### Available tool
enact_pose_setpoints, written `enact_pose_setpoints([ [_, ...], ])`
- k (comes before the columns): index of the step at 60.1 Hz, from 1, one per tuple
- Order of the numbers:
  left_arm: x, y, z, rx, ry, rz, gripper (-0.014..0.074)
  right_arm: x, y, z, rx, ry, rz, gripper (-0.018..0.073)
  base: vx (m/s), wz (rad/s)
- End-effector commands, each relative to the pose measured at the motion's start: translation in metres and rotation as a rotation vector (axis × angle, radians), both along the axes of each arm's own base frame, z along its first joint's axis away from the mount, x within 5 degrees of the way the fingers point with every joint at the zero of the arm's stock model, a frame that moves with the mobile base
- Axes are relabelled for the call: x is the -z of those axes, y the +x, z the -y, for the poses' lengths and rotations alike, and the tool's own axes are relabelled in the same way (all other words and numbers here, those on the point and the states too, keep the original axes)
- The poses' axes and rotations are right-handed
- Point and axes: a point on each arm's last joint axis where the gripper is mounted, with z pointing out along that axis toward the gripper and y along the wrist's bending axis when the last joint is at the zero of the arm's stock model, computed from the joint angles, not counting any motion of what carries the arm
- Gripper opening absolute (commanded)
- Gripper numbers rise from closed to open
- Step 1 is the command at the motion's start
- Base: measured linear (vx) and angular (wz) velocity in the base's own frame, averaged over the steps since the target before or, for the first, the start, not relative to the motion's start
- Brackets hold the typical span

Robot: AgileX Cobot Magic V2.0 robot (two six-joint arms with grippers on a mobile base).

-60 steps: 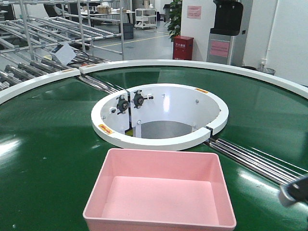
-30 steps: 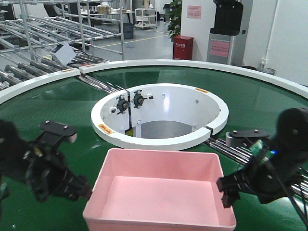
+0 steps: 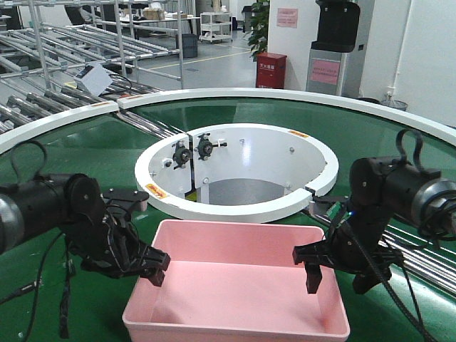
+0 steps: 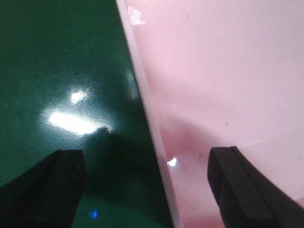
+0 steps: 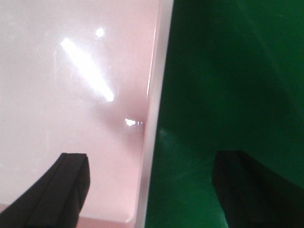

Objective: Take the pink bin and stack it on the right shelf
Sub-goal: 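Lower both grippers onto the pink bin's opposite side walls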

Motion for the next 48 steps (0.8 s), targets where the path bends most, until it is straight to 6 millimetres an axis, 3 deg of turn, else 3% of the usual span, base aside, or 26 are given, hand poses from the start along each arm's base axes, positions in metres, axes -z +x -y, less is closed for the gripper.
enact_pose_setpoints([
  [1,-0.026,0.005,0.005,-0.025,-0.056,0.110,0.0611,-0.024,0.006,0.000,0.018,0.017,0.103,0.0543,0.00,0.00],
  [12,-0.012,0.009,0.006,-0.047,-0.056,0.076,0.0576,-0.011,0.012,-0.001,0.035,0.019,0.094,0.0447,0.00,0.00],
  [35,-0.010,0.009,0.006,-0.056,-0.061,0.071,0.0285,-0.011,0.010,-0.006,0.047,0.076,0.075,0.0113,0.00,0.00],
  [48,-0.029,0.008,0.023,-0.046,-0.047,0.116,0.0218,-0.011,0.005,-0.011,0.076,-0.057,0.072,0.0070,0.00,0.00],
])
